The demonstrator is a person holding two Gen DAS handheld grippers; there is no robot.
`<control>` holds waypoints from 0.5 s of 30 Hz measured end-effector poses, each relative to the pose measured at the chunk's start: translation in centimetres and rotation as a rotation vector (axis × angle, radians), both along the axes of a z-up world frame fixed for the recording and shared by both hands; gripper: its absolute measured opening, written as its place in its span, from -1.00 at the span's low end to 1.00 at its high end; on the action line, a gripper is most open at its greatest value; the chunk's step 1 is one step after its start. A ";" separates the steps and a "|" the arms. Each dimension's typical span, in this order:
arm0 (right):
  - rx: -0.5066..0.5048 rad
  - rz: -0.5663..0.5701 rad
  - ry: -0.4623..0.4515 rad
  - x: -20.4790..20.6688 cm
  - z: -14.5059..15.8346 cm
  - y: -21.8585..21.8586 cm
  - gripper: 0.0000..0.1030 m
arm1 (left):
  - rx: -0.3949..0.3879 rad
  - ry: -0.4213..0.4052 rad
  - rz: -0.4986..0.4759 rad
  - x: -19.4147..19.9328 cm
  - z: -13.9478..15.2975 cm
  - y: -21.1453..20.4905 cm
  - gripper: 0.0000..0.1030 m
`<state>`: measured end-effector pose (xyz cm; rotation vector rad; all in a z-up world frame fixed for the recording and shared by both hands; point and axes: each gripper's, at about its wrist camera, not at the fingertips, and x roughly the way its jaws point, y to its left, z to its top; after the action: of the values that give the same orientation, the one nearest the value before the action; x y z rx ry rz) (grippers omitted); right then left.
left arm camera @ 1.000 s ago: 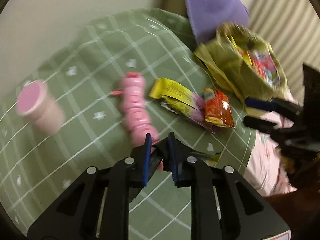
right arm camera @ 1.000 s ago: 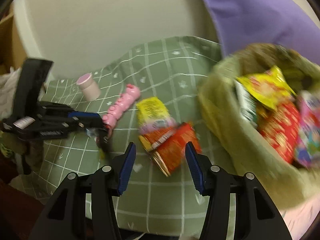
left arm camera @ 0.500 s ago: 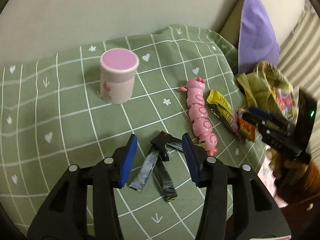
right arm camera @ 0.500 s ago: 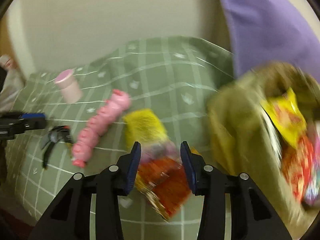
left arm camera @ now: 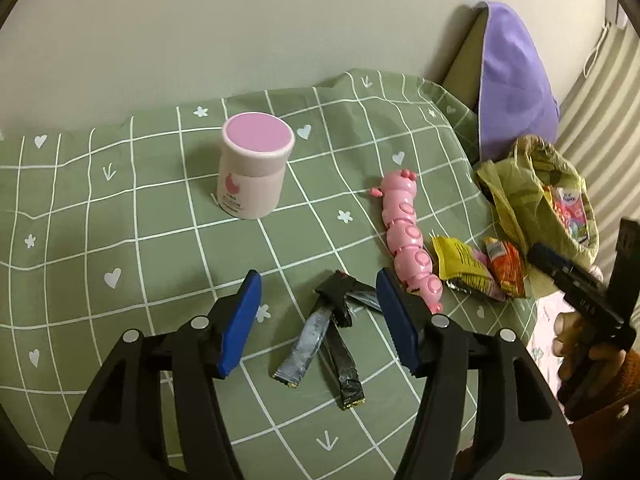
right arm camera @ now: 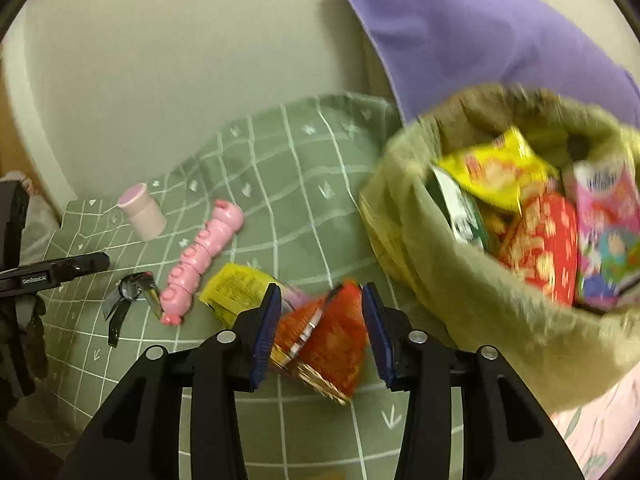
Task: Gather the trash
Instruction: 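Grasp the red-and-silver wrapper with the right tool while the left tool grasps the grey strips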
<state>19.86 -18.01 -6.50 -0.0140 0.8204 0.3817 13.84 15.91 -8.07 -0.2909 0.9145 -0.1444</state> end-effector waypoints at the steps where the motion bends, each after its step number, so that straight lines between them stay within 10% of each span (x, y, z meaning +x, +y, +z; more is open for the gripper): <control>1: 0.017 -0.017 0.027 0.2 -0.5 -0.3 -0.12 | -0.004 0.002 0.009 0.0 -0.1 0.2 0.11; 7: 0.040 -0.064 0.179 2.1 -3.9 0.0 -0.09 | 0.016 0.043 0.023 0.0 -0.4 0.5 0.24; 11: -0.005 -0.044 0.137 1.5 -2.9 0.3 -0.69 | 0.050 0.066 -0.020 -0.3 -0.5 -0.4 0.31; 15: -0.015 0.009 0.100 0.9 -1.1 0.6 -0.77 | 0.070 0.078 -0.044 -0.5 -0.7 -1.4 0.31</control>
<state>20.81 -17.38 -7.58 -0.0130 0.9219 0.3869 13.38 14.50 -8.79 -0.2130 1.0011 -0.1418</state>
